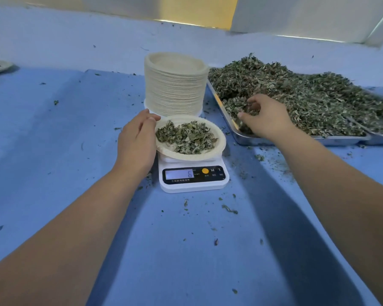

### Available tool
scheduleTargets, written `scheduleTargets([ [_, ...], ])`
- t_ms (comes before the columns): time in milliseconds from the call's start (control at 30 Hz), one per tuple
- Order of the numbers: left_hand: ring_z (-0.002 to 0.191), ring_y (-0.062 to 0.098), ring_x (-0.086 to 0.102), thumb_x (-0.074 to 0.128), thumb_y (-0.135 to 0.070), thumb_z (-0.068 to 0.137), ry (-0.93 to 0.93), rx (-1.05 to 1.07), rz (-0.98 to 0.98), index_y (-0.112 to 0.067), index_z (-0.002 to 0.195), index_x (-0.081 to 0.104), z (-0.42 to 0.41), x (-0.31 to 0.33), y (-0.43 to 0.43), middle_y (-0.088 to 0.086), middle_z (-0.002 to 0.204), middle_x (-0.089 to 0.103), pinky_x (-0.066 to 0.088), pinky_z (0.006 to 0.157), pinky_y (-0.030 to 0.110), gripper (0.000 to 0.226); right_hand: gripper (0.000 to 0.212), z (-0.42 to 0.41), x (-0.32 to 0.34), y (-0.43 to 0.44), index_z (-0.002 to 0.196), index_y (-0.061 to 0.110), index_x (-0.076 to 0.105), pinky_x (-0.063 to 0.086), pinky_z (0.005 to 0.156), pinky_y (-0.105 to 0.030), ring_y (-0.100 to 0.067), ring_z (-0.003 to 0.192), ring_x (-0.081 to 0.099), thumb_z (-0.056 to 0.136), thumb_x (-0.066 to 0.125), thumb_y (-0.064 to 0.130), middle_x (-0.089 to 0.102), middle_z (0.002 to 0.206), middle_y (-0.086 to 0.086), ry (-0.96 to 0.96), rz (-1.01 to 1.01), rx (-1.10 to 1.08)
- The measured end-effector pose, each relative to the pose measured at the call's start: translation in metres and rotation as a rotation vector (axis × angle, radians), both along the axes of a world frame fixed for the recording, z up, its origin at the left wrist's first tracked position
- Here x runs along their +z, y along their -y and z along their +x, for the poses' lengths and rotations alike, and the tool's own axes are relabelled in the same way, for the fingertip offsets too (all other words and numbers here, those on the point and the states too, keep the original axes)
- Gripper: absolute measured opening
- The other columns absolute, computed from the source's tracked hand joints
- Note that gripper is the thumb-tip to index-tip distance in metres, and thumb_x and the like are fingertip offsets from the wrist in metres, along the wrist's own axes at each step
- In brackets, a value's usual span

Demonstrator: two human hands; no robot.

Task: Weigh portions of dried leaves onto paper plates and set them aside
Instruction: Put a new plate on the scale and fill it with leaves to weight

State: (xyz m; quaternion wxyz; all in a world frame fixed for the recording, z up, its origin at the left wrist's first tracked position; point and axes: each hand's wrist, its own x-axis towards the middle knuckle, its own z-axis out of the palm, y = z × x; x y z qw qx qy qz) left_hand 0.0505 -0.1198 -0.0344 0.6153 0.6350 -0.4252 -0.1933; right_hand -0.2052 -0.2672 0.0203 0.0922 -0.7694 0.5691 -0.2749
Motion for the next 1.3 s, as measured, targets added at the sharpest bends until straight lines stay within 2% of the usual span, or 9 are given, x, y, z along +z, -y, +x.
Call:
scheduleTargets([
  [100, 0.135, 0.007, 0.048, 0.04, -0.042, 0.088, 0.007, -0.004, -0.01, -0.024, 0.109, 0.076, 0.0, 0.0, 0.0, -0.013, 0.145, 0.058, 0.035, 0.118, 0.04, 0.045, 0.041, 0.005, -0.009, -0.004, 0.131, 0.022, 0.061, 0.042, 0.087, -0.027, -0.02, 0.112, 0.061, 0.095, 0.067, 0.041, 0.064, 0.13, 0.0, 0.017, -0.018, 0.073],
  [233, 0.134, 0.002, 0.047, 0.041, -0.043, 0.088, -0.006, 0.005, -0.012, -0.027, 0.11, 0.076, 0.0, -0.001, 0.001, -0.014, 0.146, 0.056, 0.034, 0.116, 0.034, 0.044, 0.027, 0.03, 0.003, -0.022, 0.119, 0.025, 0.068, 0.037, 0.079, -0.009, 0.016, 0.078, 0.053, 0.095, 0.066, 0.036, 0.068, 0.113, 0.012, 0.009, -0.107, 0.279],
  [333, 0.132, 0.001, 0.047, 0.041, -0.043, 0.088, -0.01, 0.002, -0.01, -0.028, 0.11, 0.076, 0.001, -0.002, 0.001, -0.015, 0.146, 0.055, 0.034, 0.115, 0.033, 0.043, 0.025, 0.051, 0.02, -0.038, 0.117, 0.029, 0.069, 0.033, 0.07, 0.003, 0.026, 0.08, 0.051, 0.095, 0.066, 0.039, 0.065, 0.102, 0.021, -0.052, -0.07, 0.448],
  [733, 0.138, 0.004, 0.048, 0.047, -0.037, 0.093, 0.022, -0.075, -0.008, -0.034, 0.102, 0.078, -0.002, -0.001, -0.003, -0.019, 0.147, 0.055, 0.033, 0.118, 0.038, 0.033, 0.018, 0.071, 0.039, -0.058, 0.109, 0.026, 0.074, 0.044, 0.081, -0.017, 0.006, 0.085, 0.058, 0.096, 0.062, 0.028, 0.067, 0.098, 0.016, -0.224, -0.09, 0.508],
  [867, 0.074, -0.03, 0.048, 0.046, -0.025, 0.096, 0.036, 0.013, -0.006, -0.018, 0.088, 0.067, -0.002, -0.001, -0.003, -0.056, 0.084, 0.053, 0.037, 0.07, 0.0, 0.024, 0.018, 0.044, 0.034, -0.033, 0.101, 0.018, 0.071, 0.056, 0.085, -0.039, -0.023, 0.091, 0.065, 0.092, 0.056, 0.02, 0.071, 0.098, -0.002, -0.266, -0.087, 0.185],
  [1000, 0.064, -0.025, 0.045, 0.043, -0.019, 0.095, 0.087, 0.028, 0.014, -0.005, 0.087, 0.061, -0.002, -0.003, -0.001, -0.044, 0.061, 0.046, 0.033, 0.064, -0.003, 0.024, 0.039, 0.021, 0.005, -0.014, 0.097, 0.009, 0.063, 0.053, 0.07, -0.04, -0.028, 0.078, 0.061, 0.104, 0.043, 0.042, 0.065, 0.087, -0.012, -0.434, 0.094, 0.029],
  [1067, 0.065, -0.026, 0.046, 0.044, -0.019, 0.093, 0.109, 0.008, 0.028, -0.007, 0.086, 0.064, -0.002, -0.004, -0.002, -0.042, 0.071, 0.05, 0.037, 0.065, 0.004, 0.024, 0.054, 0.016, -0.009, -0.012, 0.092, 0.011, 0.059, 0.048, 0.071, -0.038, -0.025, 0.076, 0.057, 0.106, 0.029, 0.053, 0.061, 0.086, -0.011, -0.471, 0.159, 0.047],
  [1200, 0.072, -0.033, 0.048, 0.046, -0.028, 0.089, 0.1, -0.024, 0.021, -0.016, 0.088, 0.073, -0.004, -0.004, -0.004, -0.025, 0.14, 0.053, 0.036, 0.068, 0.005, 0.03, 0.058, 0.014, -0.017, -0.011, 0.073, 0.012, 0.051, 0.04, 0.058, -0.034, -0.026, 0.064, 0.053, 0.107, 0.026, 0.052, 0.055, 0.07, -0.01, -0.389, 0.115, 0.083],
  [1300, 0.075, -0.03, 0.051, 0.047, -0.031, 0.084, 0.085, -0.025, -0.012, -0.022, 0.077, 0.07, -0.005, -0.002, -0.006, -0.026, 0.137, 0.057, 0.037, 0.07, 0.012, 0.026, 0.057, 0.014, -0.013, -0.011, 0.068, 0.01, 0.048, 0.038, 0.054, -0.031, -0.025, 0.055, 0.047, 0.107, 0.032, 0.049, 0.05, 0.061, -0.008, -0.314, 0.069, 0.088],
])
